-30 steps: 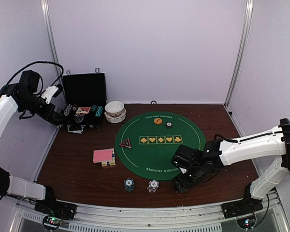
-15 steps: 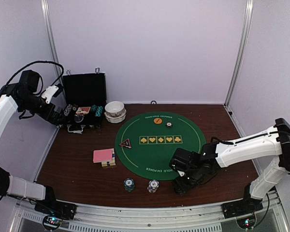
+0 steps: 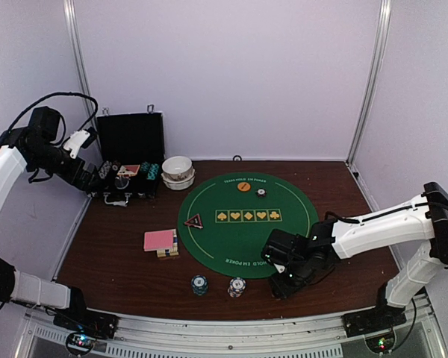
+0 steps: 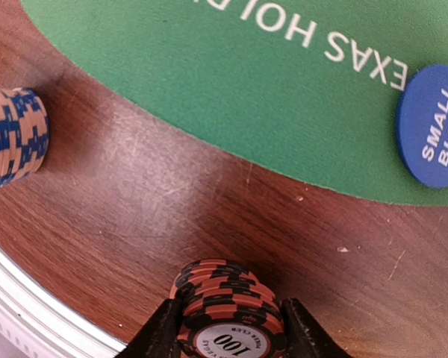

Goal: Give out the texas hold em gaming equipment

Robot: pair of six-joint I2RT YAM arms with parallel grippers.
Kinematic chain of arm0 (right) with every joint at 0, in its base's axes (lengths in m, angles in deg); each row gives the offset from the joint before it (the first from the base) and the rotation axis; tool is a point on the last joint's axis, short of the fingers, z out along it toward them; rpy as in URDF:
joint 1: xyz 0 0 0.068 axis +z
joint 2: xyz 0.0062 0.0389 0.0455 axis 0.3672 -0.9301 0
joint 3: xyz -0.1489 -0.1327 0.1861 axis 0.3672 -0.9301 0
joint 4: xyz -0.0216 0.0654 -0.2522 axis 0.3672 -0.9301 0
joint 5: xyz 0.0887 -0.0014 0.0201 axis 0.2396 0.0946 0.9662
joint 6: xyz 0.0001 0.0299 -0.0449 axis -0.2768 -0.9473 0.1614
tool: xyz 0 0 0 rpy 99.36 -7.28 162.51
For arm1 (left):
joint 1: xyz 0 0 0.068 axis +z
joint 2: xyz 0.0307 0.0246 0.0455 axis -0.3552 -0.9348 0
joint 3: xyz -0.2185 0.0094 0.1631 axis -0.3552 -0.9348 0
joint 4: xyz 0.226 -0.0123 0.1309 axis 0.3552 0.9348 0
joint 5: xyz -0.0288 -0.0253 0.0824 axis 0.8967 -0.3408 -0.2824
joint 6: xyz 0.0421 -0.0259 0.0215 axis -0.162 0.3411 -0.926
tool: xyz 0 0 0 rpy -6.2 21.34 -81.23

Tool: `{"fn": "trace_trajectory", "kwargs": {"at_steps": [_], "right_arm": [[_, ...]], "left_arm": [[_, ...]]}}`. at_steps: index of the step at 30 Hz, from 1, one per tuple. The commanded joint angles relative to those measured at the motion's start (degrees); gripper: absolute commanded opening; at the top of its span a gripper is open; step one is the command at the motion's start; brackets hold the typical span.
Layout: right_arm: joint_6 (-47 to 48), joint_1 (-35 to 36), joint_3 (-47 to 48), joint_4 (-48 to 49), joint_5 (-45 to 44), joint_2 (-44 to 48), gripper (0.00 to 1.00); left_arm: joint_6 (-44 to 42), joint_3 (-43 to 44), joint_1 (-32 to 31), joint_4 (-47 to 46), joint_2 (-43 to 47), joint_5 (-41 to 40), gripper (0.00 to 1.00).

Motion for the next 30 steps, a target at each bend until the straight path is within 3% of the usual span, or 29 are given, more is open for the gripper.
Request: {"fn": "trace_trajectory", "kwargs": {"at_steps": [1,10,18,25,30], "right_arm": [[-0.02,0.33,1.51,-0.63,-0.74,-0.19,0.41],[1.26,0.44,5.04,-4.98,-1.31,0.99,0.3],[5.03,0.34,16.1,-11.35,-4.23,-0.13,0.24],[9.26,-1.82,34.31,-11.95,-5.06,-12.19,0.21],[11.72,-3.68,49.27,-10.33,-5.67,-25.88,0.21]], "left_arm": [[-0.59,1.55,0.41,-0.52,0.02,1.31,0.98],[-0.68,1.4,0.41,-0.4,0.16,1.53,0.98],[-0.78,1.3,0.41,-0.37,0.61,1.32,0.98],[-0.5,1.3,0.41,-0.2,0.71,0.73,0.97],[-0.33,1.19,0.41,-0.1,0.85,0.56,0.98]]}}
